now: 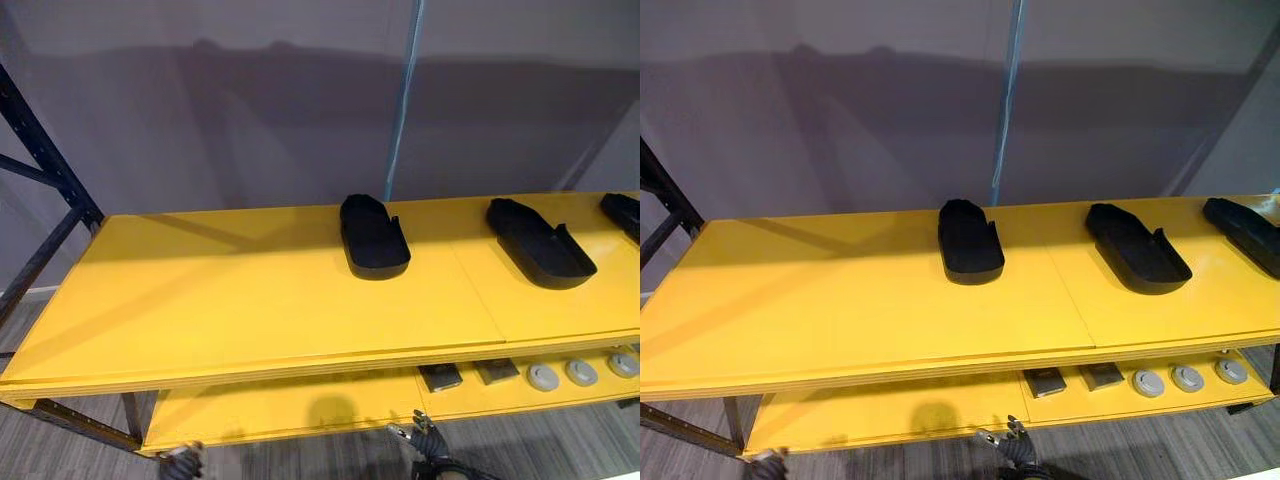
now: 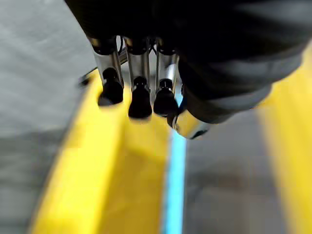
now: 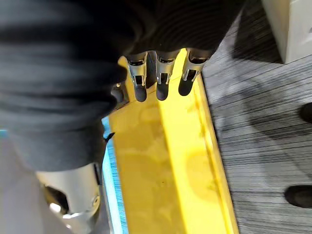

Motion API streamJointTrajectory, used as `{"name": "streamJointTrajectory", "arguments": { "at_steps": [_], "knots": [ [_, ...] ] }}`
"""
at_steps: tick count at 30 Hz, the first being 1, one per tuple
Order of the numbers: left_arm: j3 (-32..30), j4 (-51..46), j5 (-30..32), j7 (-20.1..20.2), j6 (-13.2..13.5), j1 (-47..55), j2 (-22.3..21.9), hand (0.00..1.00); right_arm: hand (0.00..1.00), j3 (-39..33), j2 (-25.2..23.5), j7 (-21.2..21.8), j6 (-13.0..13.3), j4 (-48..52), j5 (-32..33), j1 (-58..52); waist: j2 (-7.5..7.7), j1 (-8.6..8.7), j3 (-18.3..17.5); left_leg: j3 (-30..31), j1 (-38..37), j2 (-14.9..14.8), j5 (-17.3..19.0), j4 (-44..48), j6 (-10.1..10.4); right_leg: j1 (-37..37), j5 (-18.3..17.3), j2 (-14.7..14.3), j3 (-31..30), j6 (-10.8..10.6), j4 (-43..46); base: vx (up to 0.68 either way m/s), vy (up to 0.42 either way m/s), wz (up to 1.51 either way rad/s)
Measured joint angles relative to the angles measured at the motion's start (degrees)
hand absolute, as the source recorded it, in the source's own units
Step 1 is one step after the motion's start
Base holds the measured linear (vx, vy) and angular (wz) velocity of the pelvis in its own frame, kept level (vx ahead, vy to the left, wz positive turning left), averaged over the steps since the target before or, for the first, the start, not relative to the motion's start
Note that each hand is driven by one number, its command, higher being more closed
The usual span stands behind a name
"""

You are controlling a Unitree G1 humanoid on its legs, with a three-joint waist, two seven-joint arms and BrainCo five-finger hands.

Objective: Walk over and take plastic housings, then place them on the shelf

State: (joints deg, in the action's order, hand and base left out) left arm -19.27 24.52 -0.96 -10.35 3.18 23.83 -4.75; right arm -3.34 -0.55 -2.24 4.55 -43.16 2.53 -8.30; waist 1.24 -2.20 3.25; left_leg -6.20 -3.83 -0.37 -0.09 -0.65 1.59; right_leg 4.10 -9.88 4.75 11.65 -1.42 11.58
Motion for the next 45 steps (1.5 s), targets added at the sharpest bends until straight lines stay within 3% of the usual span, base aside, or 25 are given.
{"name": "streamJointTrajectory", "arguments": {
  "at_steps": [7, 16, 26, 39, 45],
  "knots": [
    [1.7, 11.1, 1.3, 0.8, 0.0, -4.5, 1.0, 0.00, 0.00, -1.4, -0.3, -1.2, 0.0, -0.3, 0.2, -0.4, -0.37, 0.90, 0.2, -2.8, -0.6, -0.1, 1.1, 0.4, -0.2, -0.3, -0.6, 0.4, -1.5, -0.4, 0.9, 0.00, 0.009, -0.08],
    [7.4, 14.5, 2.4, 1.0, 0.1, -8.5, 1.8, 0.00, 0.00, -5.8, -0.4, -1.3, 0.0, -2.1, 0.5, -0.9, -0.65, 1.39, 0.1, -5.2, -1.5, -0.2, 1.0, -0.7, -0.1, -1.1, -0.6, -0.2, -4.1, -0.4, 0.4, 0.01, 0.009, -0.16],
    [9.7, 19.7, 5.7, 1.7, 0.3, -10.9, 3.6, 0.00, 0.00, -7.0, 0.0, -1.7, 0.0, -7.2, 0.6, 0.6, -0.86, 1.50, 0.1, -7.7, -3.0, -0.6, 0.8, -3.3, 0.2, -1.6, -0.4, -1.3, -6.8, -0.3, -1.6, 0.02, -0.001, -0.16],
    [11.8, 22.9, 6.9, 1.8, 0.3, -13.9, 5.2, 0.00, 0.00, -7.3, 1.0, -2.1, 0.0, -10.5, 1.4, 3.2, -0.99, 1.91, 2.5, -10.3, -3.0, -0.7, 1.3, -2.9, 0.1, -0.9, 3.6, -2.2, -11.2, -0.4, -6.8, -0.04, 0.003, -0.16],
    [11.4, 22.9, 6.9, 1.7, 0.3, -15.9, 5.4, 0.00, 0.00, -6.7, 1.4, -2.1, 0.0, -10.1, 1.4, 4.4, -0.74, 1.28, 4.7, -15.7, 1.8, -1.9, 5.2, 4.9, -1.3, -5.5, 6.9, -2.6, -17.9, -1.5, -6.4, -0.13, 0.042, -0.54]
  ]
}}
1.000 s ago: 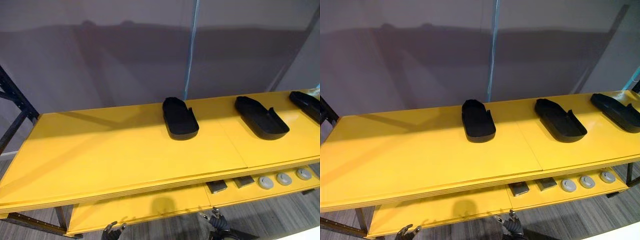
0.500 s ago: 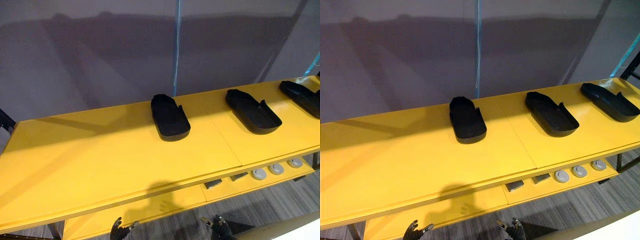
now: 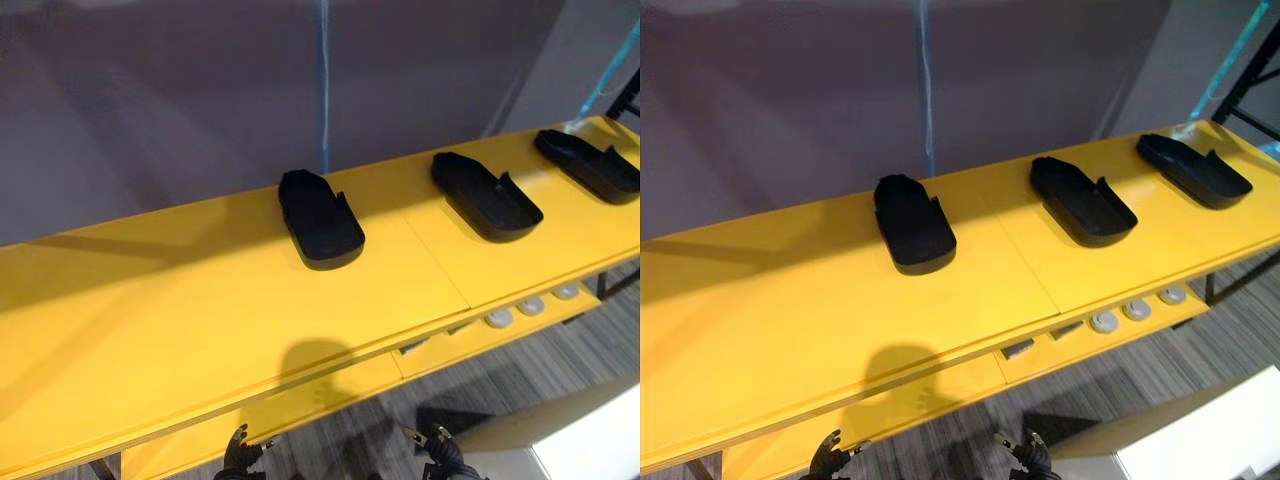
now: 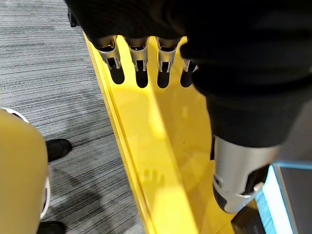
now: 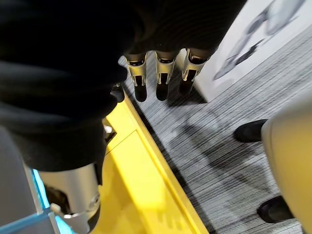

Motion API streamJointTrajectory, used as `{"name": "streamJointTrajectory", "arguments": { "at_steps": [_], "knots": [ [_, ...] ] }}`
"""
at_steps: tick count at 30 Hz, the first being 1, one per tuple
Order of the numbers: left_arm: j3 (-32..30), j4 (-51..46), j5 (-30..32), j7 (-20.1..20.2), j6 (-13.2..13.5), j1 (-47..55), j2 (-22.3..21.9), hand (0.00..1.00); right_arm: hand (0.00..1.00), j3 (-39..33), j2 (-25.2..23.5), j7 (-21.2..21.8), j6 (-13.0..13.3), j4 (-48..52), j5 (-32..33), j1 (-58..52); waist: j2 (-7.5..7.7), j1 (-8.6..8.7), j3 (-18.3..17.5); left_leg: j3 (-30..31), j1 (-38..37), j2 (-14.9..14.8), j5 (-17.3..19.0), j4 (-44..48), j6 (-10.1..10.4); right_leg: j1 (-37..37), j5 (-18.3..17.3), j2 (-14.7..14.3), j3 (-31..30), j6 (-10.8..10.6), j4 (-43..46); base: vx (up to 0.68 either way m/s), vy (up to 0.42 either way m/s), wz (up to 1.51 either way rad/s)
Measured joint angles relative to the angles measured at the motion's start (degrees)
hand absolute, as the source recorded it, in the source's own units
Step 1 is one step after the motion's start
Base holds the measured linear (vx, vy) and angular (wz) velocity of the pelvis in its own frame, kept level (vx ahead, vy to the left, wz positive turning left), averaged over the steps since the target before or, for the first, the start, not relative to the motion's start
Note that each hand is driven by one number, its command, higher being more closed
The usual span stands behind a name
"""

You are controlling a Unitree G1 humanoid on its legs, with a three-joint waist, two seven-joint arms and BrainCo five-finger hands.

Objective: Walk over and take plastic housings, then place them on the shelf

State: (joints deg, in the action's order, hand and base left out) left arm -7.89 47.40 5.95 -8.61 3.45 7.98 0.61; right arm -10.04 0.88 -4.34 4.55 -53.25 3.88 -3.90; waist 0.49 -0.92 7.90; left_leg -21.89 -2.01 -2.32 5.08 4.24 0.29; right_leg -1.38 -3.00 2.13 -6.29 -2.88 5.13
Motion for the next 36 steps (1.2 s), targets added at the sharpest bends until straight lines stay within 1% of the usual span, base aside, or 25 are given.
{"name": "streamJointTrajectory", "arguments": {
  "at_steps": [2, 4, 5, 6, 7, 8, 9, 10, 12, 13, 14, 16, 20, 23, 24, 25, 26, 28, 29, 30, 31, 32, 33, 34, 36],
  "knots": [
    [-0.5, 0.0, 0.0, -0.1, 0.0, -1.1, 0.1, 0.00, 0.00, 0.1, -0.1, 0.0, 0.0, 1.1, -0.1, 1.3, 0.27, -0.20, 1.0, -4.2, 3.1, -1.1, 1.9, 3.9, -0.6, -3.3, 2.3, -0.5, -4.3, -0.9, -0.1, -0.18, 0.096, -1.03],
    [-0.3, -0.3, 0.0, -0.1, 0.0, -2.5, 0.3, 0.00, 0.00, 0.2, -0.2, -0.1, -0.1, 2.5, -0.2, 1.9, 0.32, 0.00, 1.7, -6.3, 6.9, -2.5, 3.3, 7.9, -1.6, -5.6, 4.2, -0.6, -5.4, -1.4, -0.8, -0.17, 0.076, -0.66],
    [0.1, -0.6, 0.0, -0.1, 0.0, -3.1, 0.2, 0.00, 0.00, 0.2, -0.2, -0.1, -0.1, 3.0, -0.2, 1.8, 0.21, 0.03, 1.7, -6.6, 8.1, -3.0, 3.4, 8.6, -2.0, -6.7, 4.0, -0.5, -4.6, -1.2, -0.2, -0.16, 0.033, -0.35],
    [0.4, -1.1, 0.0, -0.1, 0.0, -4.1, 0.2, 0.00, 0.00, 0.4, -0.2, -0.2, -0.1, 3.2, -0.2, 1.8, 0.04, -0.12, 1.9, -7.1, 9.4, -3.7, 3.2, 9.2, -2.5, -9.6, 2.4, -0.2, -0.4, -0.5, 5.6, -0.10, 0.007, -0.23],
    [0.4, -1.7, 0.0, -0.1, 0.0, -4.5, 0.2, 0.00, 0.00, 0.9, -0.2, -0.2, -0.2, 3.1, -0.2, 1.2, -0.14, -0.19, 2.1, -7.6, 9.3, -4.2, 2.8, 9.2, -2.6, -11.0, -1.4, 0.1, 3.2, 0.3, 13.7, -0.08, -0.005, -0.20],
    [0.4, -1.8, 0.0, -0.1, 0.0, -4.5, 0.2, 0.00, 0.00, 1.1, -0.2, -0.2, -0.2, 3.1, -0.2, 0.8, -0.20, -0.22, 2.2, -7.6, 8.8, -4.4, 2.7, 9.2, -2.5, -10.9, -3.2, 0.3, 4.3, 0.1, 17.7, -0.04, -0.022, -0.07],
    [0.4, -1.8, 0.0, -0.1, -0.1, -4.4, 0.4, 0.00, 0.00, 1.0, -0.4, -0.2, -0.2, 2.9, -0.2, 0.2, -0.23, -0.09, 1.9, -7.6, 8.5, -4.5, 2.3, 9.1, -2.4, -10.2, -6.5, 1.1, 5.8, -0.7, 24.7, -0.05, -0.090, 0.04],
    [0.4, -1.9, 0.0, -0.1, -0.2, -4.5, 0.7, 0.00, 0.00, 1.0, -0.2, -0.2, -0.2, 2.6, -0.2, -0.3, 0.42, 0.00, 1.3, -7.5, 8.5, -4.5, 1.8, 9.1, -2.2, -8.4, -8.6, 2.0, 6.6, -1.8, 28.5, -0.04, -0.086, 0.07],
    [0.4, -2.0, 0.0, -0.1, -0.2, -4.8, 1.3, 0.00, 0.00, 1.1, -0.1, -0.1, -0.2, 1.3, -0.2, 0.1, 1.39, -0.25, 0.6, -8.0, 9.0, -4.2, 0.6, 8.9, -1.8, -5.4, -10.0, 4.1, 9.0, -3.3, 25.6, -0.03, -0.131, -0.14],
    [0.4, -1.9, 0.0, -0.1, -0.3, -4.9, 2.0, 0.00, 0.00, 1.3, 0.2, -0.2, -0.3, 0.2, -0.2, 1.3, 2.22, -0.61, -0.2, -8.7, 10.5, -3.7, -0.6, 8.9, -1.2, -4.1, -10.8, 4.5, 11.0, -3.9, 18.4, -0.06, -0.214, -0.66],
    [0.4, -1.9, 0.0, -0.1, -0.4, -5.1, 1.9, 0.00, 0.00, 2.6, 1.5, -0.2, -0.3, -0.2, -0.3, 2.9, 2.13, -1.36, -0.7, -9.4, 11.6, -3.7, -2.0, 7.3, -0.7, -3.1, -10.3, 3.5, 12.0, -3.0, 11.6, -0.05, -0.200, -0.74],
    [0.9, -1.6, 0.0, -0.1, -0.5, -5.6, 1.2, 0.00, 0.00, 3.4, 3.4, -0.4, -0.3, -0.5, -0.7, 4.4, 1.23, -0.83, -0.7, -9.2, 12.9, -4.5, -4.4, 5.8, -0.6, -2.4, -7.6, 2.1, 11.5, 0.7, 6.0, -0.09, -0.171, -0.41],
    [2.8, -1.3, 0.0, 0.0, -0.5, -5.9, 1.3, 0.00, 0.00, 2.9, 4.5, -1.3, -0.3, -1.2, -0.9, 4.0, 1.31, -0.60, -0.7, -9.2, 10.7, -6.4, -5.5, 6.7, -0.1, -0.6, -6.4, 0.5, 9.4, 2.0, 4.3, -0.09, -0.085, -0.30],
    [2.8, -1.3, 0.0, -0.1, -0.4, -5.4, 1.2, 0.00, 0.00, 2.1, 4.5, -1.4, -0.1, -1.9, -0.9, 4.1, 0.68, -0.13, 0.4, 0.9, 10.8, -7.0, -5.4, 10.3, 0.1, -1.5, -6.1, -0.5, 4.7, 2.2, 6.7, -0.11, -0.112, -0.80],
    [2.7, -1.2, -0.1, -0.2, -0.4, -4.7, 1.0, 0.00, 0.00, 2.1, 4.6, -1.4, -0.1, -1.9, -0.9, 4.1, 0.31, -0.02, 0.5, 6.0, 10.7, -6.9, -4.7, 11.4, 1.1, -2.6, -6.1, -1.0, 1.7, 2.2, 8.0, -0.10, -0.043, -1.30],
    [2.6, -0.9, -0.1, -0.3, -0.4, -4.4, 0.5, 0.00, 0.00, 2.1, 5.0, -1.5, -0.1, -1.7, -0.9, 4.1, -0.21, -0.07, 0.7, 10.4, 9.8, -6.9, -3.4, 11.3, 2.9, -3.5, -6.0, -1.7, -1.5, 2.0, 9.3, -0.09, 0.001, -1.41],
    [2.6, -0.4, -0.1, -0.3, -0.4, -4.4, 0.3, 0.00, 0.00, 2.1, 5.0, -1.5, -0.1, -1.6, -0.9, 4.1, -0.50, -0.02, 0.8, 11.7, 9.0, -7.0, -2.6, 10.9, 3.5, -4.1, -5.9, -2.2, -3.2, 1.8, 9.8, -0.15, 0.094, -1.52],
    [2.6, 1.3, -0.1, -0.4, -0.4, -4.3, -0.4, 0.00, 0.00, 1.5, 5.7, -1.5, -0.1, -0.9, -0.9, 4.2, -1.64, 0.27, 1.1, 11.7, 5.2, -7.7, 1.4, 9.0, 4.3, -5.9, -5.6, -4.5, -9.6, 0.5, 10.0, -0.18, 0.172, -1.65],
    [2.6, 1.3, -0.1, -0.4, -0.4, -4.3, -0.7, 0.00, 0.00, 1.3, 5.9, -1.5, -0.1, -0.3, -0.9, 4.0, -2.33, 0.28, 1.2, 10.6, 4.0, -8.3, 3.4, 7.9, 4.5, -6.4, -6.0, -4.9, -10.3, 1.2, 10.0, -0.11, 0.175, -1.50],
    [2.6, 1.5, 0.0, -0.4, -0.4, -4.6, -0.5, 0.00, 0.00, 1.0, 5.8, -1.7, -0.1, 0.1, -0.9, 4.0, -2.39, 0.26, 1.6, 7.9, 2.7, -7.9, 4.2, 6.6, 5.2, -6.9, -5.9, -4.0, -9.9, 1.4, 10.1, -0.10, 0.188, -1.40],
    [2.7, 1.6, 0.0, -0.4, -0.4, -4.8, -0.5, 0.00, 0.00, 1.0, 5.5, -1.7, -0.2, 0.6, -0.9, 3.5, -2.45, 0.34, 1.7, 4.6, 2.0, -7.8, 4.1, 5.6, 4.8, -8.2, -5.4, -1.6, -5.4, 1.4, 11.1, -0.09, 0.179, -1.74],
    [2.7, 1.6, 0.0, -0.4, -0.4, -4.8, 0.2, 0.00, 0.00, 1.2, 4.9, -1.6, -0.3, 0.6, -0.9, 3.5, -1.62, 0.05, 1.6, 0.1, 0.6, -7.6, 3.7, 4.9, 4.3, -10.6, -5.2, 1.4, 3.5, 1.9, 13.9, -0.06, 0.138, -1.55],
    [2.7, 1.7, 0.0, -0.4, -0.5, -4.7, 0.5, 0.00, 0.00, 1.2, 4.7, -1.6, -0.3, 0.6, -0.9, 3.6, -1.56, 0.10, 1.5, -1.8, -0.1, -7.5, 3.5, 4.6, 4.7, -10.9, -4.8, 2.8, 8.2, 2.5, 14.6, 0.03, 0.075, -1.51],
    [2.6, 1.5, 0.0, -0.7, -0.6, -5.0, 1.1, 0.00, 0.00, 1.3, 4.6, -1.6, -0.3, 0.5, -0.9, 3.7, -2.41, 0.60, 1.6, -5.1, -2.1, -8.0, 3.2, 3.9, 5.0, -10.9, -3.6, 6.8, 19.0, 4.2, 14.7, 0.07, 0.040, -1.13],
    [2.5, 1.4, 0.0, -1.0, -0.6, -4.9, 3.0, 0.00, 0.00, 2.6, 3.8, -1.6, -0.3, 0.4, -1.1, 4.1, -2.51, 0.40, 1.5, -8.6, -3.4, -8.5, 2.9, 3.9, 5.4, -11.0, -2.9, 8.8, 29.4, 4.1, 16.2, 0.10, -0.015, -1.17]
  ]
}}
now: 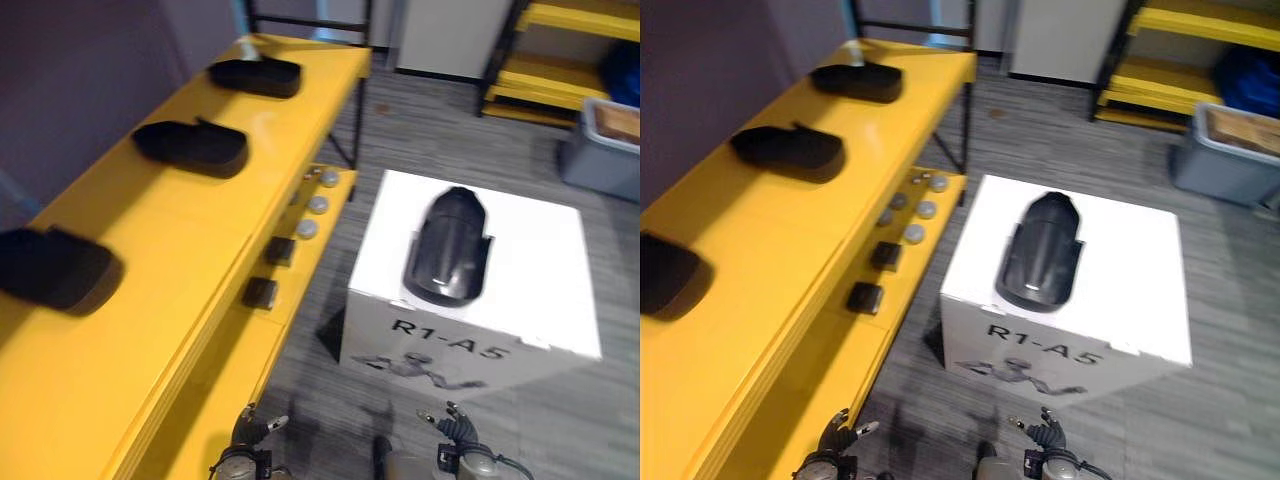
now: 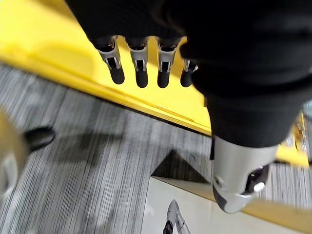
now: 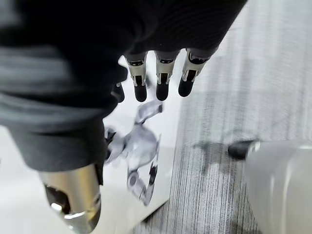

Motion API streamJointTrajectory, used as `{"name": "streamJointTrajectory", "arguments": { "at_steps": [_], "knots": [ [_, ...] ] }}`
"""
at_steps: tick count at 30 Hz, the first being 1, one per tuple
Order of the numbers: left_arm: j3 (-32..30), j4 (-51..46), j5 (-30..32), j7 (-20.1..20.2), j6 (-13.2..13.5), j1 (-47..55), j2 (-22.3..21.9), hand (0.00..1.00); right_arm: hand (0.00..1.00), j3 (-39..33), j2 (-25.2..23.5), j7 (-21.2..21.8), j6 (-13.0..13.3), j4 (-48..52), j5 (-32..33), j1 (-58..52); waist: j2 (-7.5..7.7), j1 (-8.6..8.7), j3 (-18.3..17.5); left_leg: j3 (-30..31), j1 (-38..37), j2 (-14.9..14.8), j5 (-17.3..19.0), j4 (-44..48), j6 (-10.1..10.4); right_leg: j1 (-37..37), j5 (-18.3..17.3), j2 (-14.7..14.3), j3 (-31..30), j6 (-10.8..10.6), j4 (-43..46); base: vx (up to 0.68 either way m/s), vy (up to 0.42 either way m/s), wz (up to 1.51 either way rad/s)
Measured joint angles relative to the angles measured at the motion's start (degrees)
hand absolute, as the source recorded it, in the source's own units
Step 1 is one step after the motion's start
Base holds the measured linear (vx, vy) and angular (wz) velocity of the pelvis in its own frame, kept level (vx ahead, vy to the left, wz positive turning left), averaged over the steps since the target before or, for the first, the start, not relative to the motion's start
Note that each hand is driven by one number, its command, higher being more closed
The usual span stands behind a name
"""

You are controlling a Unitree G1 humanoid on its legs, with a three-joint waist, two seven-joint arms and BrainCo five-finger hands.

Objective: Walk over and take plastic housings, then place them on the shelf

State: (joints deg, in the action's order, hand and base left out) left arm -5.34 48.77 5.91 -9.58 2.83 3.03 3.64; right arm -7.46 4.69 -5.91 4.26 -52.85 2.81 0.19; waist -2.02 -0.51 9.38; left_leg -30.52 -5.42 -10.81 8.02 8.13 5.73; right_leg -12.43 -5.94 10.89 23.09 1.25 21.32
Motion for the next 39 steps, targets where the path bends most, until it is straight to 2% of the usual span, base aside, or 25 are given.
{"name": "streamJointTrajectory", "arguments": {
  "at_steps": [1, 4, 6, 7, 8, 9, 10, 11, 13, 14, 15, 16, 18, 21, 24, 29, 31, 34, 39],
  "knots": [
    [0.0, 0.1, 0.0, 0.0, 0.0, -0.1, 0.5, 0.00, 0.00, 0.7, 0.0, 0.0, 0.0, -0.1, -0.1, 0.0, -0.06, 0.35, 0.0, -0.2, -0.1, -0.2, -0.2, 0.1, 0.3, -0.1, 0.0, -0.2, 0.8, 0.0, 0.2, 0.12, -0.099, -0.94],
    [0.2, 1.0, 0.1, 0.1, 0.0, -1.3, 0.6, 0.00, 0.00, 0.9, 0.6, 0.0, 0.0, -0.7, -0.4, -0.5, -0.86, 1.62, -0.1, -0.8, -2.2, -2.1, -1.0, 2.0, 0.3, 2.3, 0.0, -3.3, -1.9, -0.1, -2.5, 0.12, -0.153, -0.55],
    [0.2, 1.1, 1.1, 0.3, 0.0, -1.5, -0.5, 0.00, 0.00, 0.9, 1.0, 0.0, 0.0, -0.7, -0.3, -1.3, -0.72, 2.06, -0.1, -0.2, -1.3, -4.6, -1.0, 9.0, 0.3, 5.0, 0.0, -4.6, -2.3, -0.1, -4.8, 0.10, -0.160, -0.23],
    [0.4, 1.2, 1.2, 0.5, 0.0, -1.4, -1.2, 0.00, 0.00, 0.9, 1.3, -0.1, 0.1, -0.6, -0.3, -2.2, -0.84, 2.52, -0.1, 1.9, 1.1, -7.2, -1.0, 17.2, 0.3, 7.2, 0.1, -5.5, -2.6, 0.0, -6.8, 0.08, -0.127, -0.07],
    [0.4, 1.2, 1.2, 0.6, 0.0, -1.2, -1.4, 0.00, 0.00, 0.9, 1.5, -0.1, 0.1, -0.7, -0.2, -2.6, -0.94, 2.46, 0.1, 3.0, 2.6, -8.6, -1.4, 21.7, 0.1, 8.2, 0.1, -6.0, -3.0, 0.1, -7.6, 0.09, -0.099, -0.34],
    [0.7, 1.4, 1.2, 0.8, 0.0, -0.7, -1.6, 0.00, 0.00, 0.9, 1.5, -0.2, 0.1, -0.8, -0.1, -2.9, -0.66, 1.60, 0.3, 6.5, 4.9, -9.5, 1.0, 27.4, 0.6, 9.5, 0.2, -6.8, -4.7, 0.3, -8.5, 0.08, -0.012, -0.70],
    [1.1, 2.2, 1.2, 0.9, -0.2, -0.3, -1.8, 0.00, 0.00, 0.7, 1.6, -0.5, 0.1, -0.8, 0.0, -2.8, -0.67, 1.17, 0.4, 10.7, 6.6, -7.6, 4.3, 27.9, 1.6, 10.5, 0.1, -6.9, -6.4, 0.7, -9.3, 0.08, 0.028, -0.76],
    [1.4, 2.2, 1.2, 0.9, -0.3, 0.0, -1.8, 0.00, 0.00, 0.6, 1.8, -0.7, 0.1, -0.8, 0.2, -2.8, -0.60, 1.14, 0.4, 12.4, 7.5, -6.3, 5.4, 27.1, 1.9, 10.9, 0.3, -6.8, -6.9, 0.7, -9.6, 0.06, 0.064, -0.66],
    [1.9, 2.2, 1.2, 0.8, -0.3, 0.5, -1.8, 0.00, 0.00, -0.7, 1.7, -0.9, 0.1, -0.8, 0.4, -2.9, -0.49, 1.06, 0.6, 18.7, 9.2, -1.3, 5.8, 17.9, 2.5, 12.5, 0.7, -6.5, -9.2, 0.0, -10.0, 0.05, 0.095, -0.54],
    [1.9, 2.2, 1.2, 0.8, -0.3, 0.6, -1.8, 0.00, 0.00, -0.9, 1.7, -1.0, 0.1, -0.8, 0.5, -2.9, -0.61, 1.04, 0.5, 20.1, 9.2, -0.1, 4.9, 14.4, 1.8, 12.6, 0.6, -6.6, -9.8, -0.4, -10.0, 0.03, 0.132, -0.55],
    [2.2, 2.2, 1.1, 0.8, -0.2, 0.8, -1.9, 0.00, 0.00, -1.1, 2.2, -1.1, 0.3, -0.8, 0.8, -2.9, -1.96, 1.04, 0.4, 21.5, 9.2, 0.8, -0.9, 9.3, -1.1, 12.7, 0.4, -7.6, -11.0, -1.3, -10.0, 0.05, 0.176, -0.53],
    [2.2, 2.4, 1.0, 0.7, -0.2, 1.1, -1.3, 0.00, 0.00, -1.4, 1.3, -1.2, 0.3, -0.4, 1.1, -3.3, -0.97, 1.12, 0.1, 20.7, 7.9, 1.5, -0.7, 8.0, -0.9, 13.4, 0.6, -6.9, -12.0, -2.4, -10.9, 0.07, 0.169, -0.37],
    [2.2, 2.5, 1.0, 0.5, -0.2, 1.1, -1.1, 0.00, 0.00, -1.6, 0.9, -1.2, 0.3, 0.6, 1.1, -4.8, 0.08, 1.78, -0.3, 20.5, 6.0, 3.6, -2.1, 4.0, -2.0, 14.3, 1.3, -5.3, -11.7, -3.4, -12.9, 0.10, 0.132, 0.02],
    [2.1, 2.5, 1.0, 0.1, -0.2, 1.5, -0.8, 0.00, 0.00, -4.4, 0.8, -1.4, 0.3, 2.1, 1.2, -5.6, 0.26, 1.68, -0.9, 19.6, 3.7, 6.2, -4.3, -1.9, -3.0, 14.5, 1.8, -3.7, -12.1, -4.3, -14.1, 0.12, 0.094, 0.00],
    [0.8, 2.5, 1.0, 0.0, -0.3, 2.0, -0.2, 0.00, 0.00, -7.1, 0.6, -2.0, 0.4, 8.9, 1.2, -7.0, 0.36, 1.52, -0.9, 18.8, 2.5, 6.6, -4.7, -3.9, -3.2, 14.8, 1.8, -3.6, -13.0, -4.5, -14.8, 0.12, 0.058, -0.11],
    [-0.1, 2.0, 1.0, 0.0, -0.2, 4.2, 0.3, 0.00, 0.00, -12.9, 2.7, -3.3, 0.5, 29.8, 0.8, -10.4, 0.57, 2.48, -1.7, 17.8, 0.7, 6.6, -4.8, -5.9, -3.1, 15.6, 1.8, -4.0, -13.7, -4.5, -15.8, 0.08, 0.014, -0.10],
    [-0.7, 1.7, 1.0, 0.6, -0.1, 5.5, 0.3, 0.00, 0.00, -15.6, 5.0, -3.4, 0.5, 38.7, -1.4, -11.8, 0.94, 2.49, -2.1, 17.0, 0.2, 6.5, -4.8, -6.5, -3.1, 15.6, 1.8, -4.4, -14.7, -4.5, -16.0, 0.02, 0.006, -0.15],
    [-1.2, 1.7, 1.0, 1.1, 0.4, 6.2, 0.8, 0.00, 0.00, -17.0, 8.5, -3.2, 0.8, 46.2, -3.3, -12.1, 1.63, 3.05, -2.9, 16.8, 0.1, 6.4, -5.1, -7.0, -2.7, 15.4, 1.8, -4.7, -14.8, -4.5, -16.5, -0.01, -0.016, -0.07],
    [-1.1, 1.8, 1.0, 1.8, 0.9, 6.8, 1.0, 0.00, 0.00, -14.5, 14.3, -1.9, 1.8, 56.4, -4.2, -10.1, 2.09, 3.09, -3.9, 16.9, 0.1, 6.3, -5.6, -7.9, -2.6, 15.1, 2.0, -5.0, -15.0, -4.7, -16.6, -0.03, -0.013, -0.02]
  ]
}}
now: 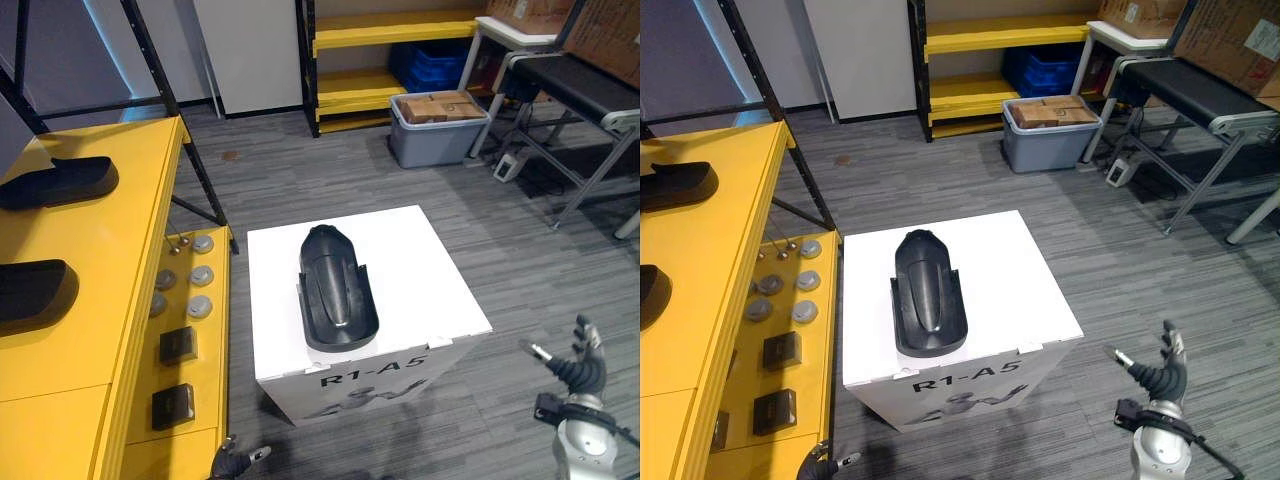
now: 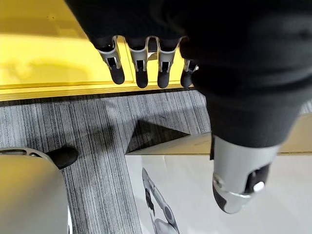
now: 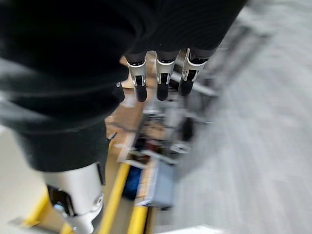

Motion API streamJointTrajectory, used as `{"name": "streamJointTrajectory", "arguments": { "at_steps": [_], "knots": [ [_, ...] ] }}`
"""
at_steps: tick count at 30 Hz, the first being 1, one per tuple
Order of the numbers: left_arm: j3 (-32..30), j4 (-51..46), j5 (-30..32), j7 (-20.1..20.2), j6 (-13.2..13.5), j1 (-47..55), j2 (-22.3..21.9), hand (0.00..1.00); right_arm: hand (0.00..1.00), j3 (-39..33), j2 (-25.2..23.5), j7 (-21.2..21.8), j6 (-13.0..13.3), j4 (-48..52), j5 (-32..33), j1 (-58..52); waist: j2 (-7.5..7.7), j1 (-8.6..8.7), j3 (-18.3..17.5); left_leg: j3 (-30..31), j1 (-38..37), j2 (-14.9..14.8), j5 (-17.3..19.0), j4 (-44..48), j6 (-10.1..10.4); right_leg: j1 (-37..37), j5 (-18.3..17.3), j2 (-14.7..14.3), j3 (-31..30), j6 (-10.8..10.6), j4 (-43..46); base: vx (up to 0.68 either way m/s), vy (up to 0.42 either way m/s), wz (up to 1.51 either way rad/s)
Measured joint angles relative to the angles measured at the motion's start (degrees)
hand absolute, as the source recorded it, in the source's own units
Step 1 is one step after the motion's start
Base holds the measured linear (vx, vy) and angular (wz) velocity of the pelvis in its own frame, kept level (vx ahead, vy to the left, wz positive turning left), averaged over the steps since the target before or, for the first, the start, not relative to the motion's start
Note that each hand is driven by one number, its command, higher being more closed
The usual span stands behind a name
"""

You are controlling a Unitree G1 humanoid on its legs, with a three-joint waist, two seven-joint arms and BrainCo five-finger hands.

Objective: Walk over and take plastic housings, then place them on the shelf

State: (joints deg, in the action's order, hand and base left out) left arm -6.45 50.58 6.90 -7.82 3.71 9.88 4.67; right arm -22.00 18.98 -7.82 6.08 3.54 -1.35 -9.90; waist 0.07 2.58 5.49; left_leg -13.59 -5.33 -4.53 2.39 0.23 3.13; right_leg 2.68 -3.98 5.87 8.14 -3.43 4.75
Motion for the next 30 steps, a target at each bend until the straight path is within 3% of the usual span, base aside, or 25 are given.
{"name": "streamJointTrajectory", "arguments": {
  "at_steps": [6, 12, 17, 25, 30],
  "knots": [
    [1.2, 0.0, 0.0, 1.0, 0.3, -0.3, 0.5, 0.00, 0.00, 14.5, 4.3, 0.7, 3.4, 0.9, -1.2, 12.8, 0.04, -0.99, 0.0, 1.1, 0.2, 0.3, -0.9, -1.1, -0.4, -0.5, 0.5, 0.0, 0.6, -0.1, -0.5, -0.04, 0.005, 0.06],
    [1.7, -0.6, -0.1, 0.9, 0.6, -0.7, 1.3, 0.00, 0.00, 23.7, 3.8, 0.8, 3.4, -12.4, -3.0, 23.9, 0.62, -3.51, -0.1, 4.0, 1.7, 0.6, -1.8, -2.0, -0.7, 0.5, 1.1, 0.1, 3.5, 0.0, -2.4, 0.02, -0.002, 0.26],
    [3.4, -0.9, -0.1, 0.5, 0.6, -0.6, 1.7, 0.00, 0.00, 25.8, 0.3, 0.5, 1.0, -21.8, -9.2, 29.0, 0.74, -4.50, 0.0, 5.7, 2.0, 0.8, -1.8, -2.0, -0.7, 1.5, 1.2, 0.1, 4.3, 0.2, -3.6, 0.03, 0.008, 0.16],
    [3.4, -1.3, 0.0, -0.9, 0.4, -0.6, 1.8, 0.00, 0.00, 24.9, -8.1, -3.2, -5.4, -32.6, -22.2, 30.1, 0.84, -4.95, 1.6, 6.8, 2.1, 1.0, -2.0, -1.9, -0.8, 2.5, 1.3, 0.4, 5.4, 0.2, -4.2, -0.02, 0.013, 0.07],
    [3.4, -2.0, 0.0, -1.3, 0.0, -0.3, 1.9, 0.00, 0.00, 23.8, -9.4, -4.5, -6.2, -33.5, -25.2, 30.1, 0.80, -4.90, 2.8, 7.6, 2.4, 1.4, -2.7, -2.0, -1.0, 2.5, 1.4, 0.7, 6.3, 0.0, -4.1, -0.06, 0.020, 0.08]
  ]
}}
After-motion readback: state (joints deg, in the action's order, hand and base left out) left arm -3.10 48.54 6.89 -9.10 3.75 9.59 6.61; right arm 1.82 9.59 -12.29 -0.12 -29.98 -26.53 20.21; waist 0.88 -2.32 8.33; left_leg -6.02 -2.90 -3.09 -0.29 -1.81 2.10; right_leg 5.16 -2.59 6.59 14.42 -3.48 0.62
